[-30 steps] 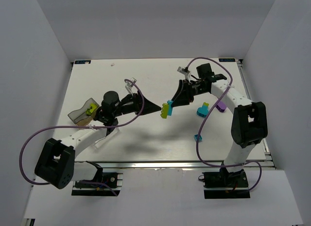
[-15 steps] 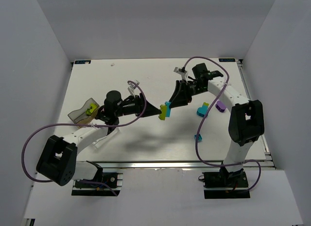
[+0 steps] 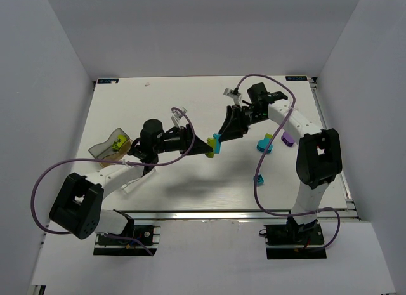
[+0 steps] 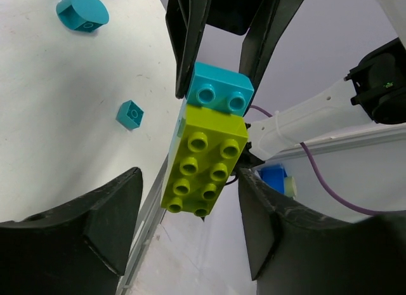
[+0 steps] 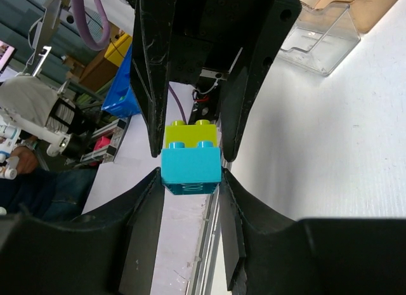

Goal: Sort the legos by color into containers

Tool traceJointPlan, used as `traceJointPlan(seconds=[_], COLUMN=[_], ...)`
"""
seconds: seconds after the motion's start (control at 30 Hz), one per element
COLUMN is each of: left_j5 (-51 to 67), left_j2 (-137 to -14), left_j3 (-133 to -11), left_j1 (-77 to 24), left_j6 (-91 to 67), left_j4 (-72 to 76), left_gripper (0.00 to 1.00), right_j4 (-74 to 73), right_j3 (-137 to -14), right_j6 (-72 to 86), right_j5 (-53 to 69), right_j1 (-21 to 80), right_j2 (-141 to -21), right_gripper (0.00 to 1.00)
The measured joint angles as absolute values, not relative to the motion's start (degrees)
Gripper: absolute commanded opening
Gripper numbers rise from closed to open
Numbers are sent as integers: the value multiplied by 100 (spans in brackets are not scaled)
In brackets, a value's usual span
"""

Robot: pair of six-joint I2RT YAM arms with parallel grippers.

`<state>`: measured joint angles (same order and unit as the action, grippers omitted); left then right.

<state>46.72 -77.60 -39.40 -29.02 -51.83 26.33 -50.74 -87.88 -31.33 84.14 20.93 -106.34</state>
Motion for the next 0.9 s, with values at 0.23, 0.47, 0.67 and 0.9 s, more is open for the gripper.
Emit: traceJointPlan(seconds=[0.23,0.47,0.67,0.9], left_j5=[4775,4860,4873,4877], left_j2=[-7885,-7909,-7741,-7328], left_j3=[-3988,-4108,-4287,-4300], left_j1=[-2939,-2934,-2703,-1900], left_j6=[-5225,-4969,-4440,-4040], left_j4=[2790,2578,1791,904], left_gripper=[36,23,8,0], right_j4=[-5111,-5153,-4925,-4541], right_j3=[-8788,-8788,-8615,-8217], right_j6=[-3122,-3063,-2969,-2718], right_j5=[8390,8383,8270,8012], right_j1=[2099,2075,2095,2134], right_j2=[-10659,-10687,-10680,-10591], right_gripper=[0,0,0,0])
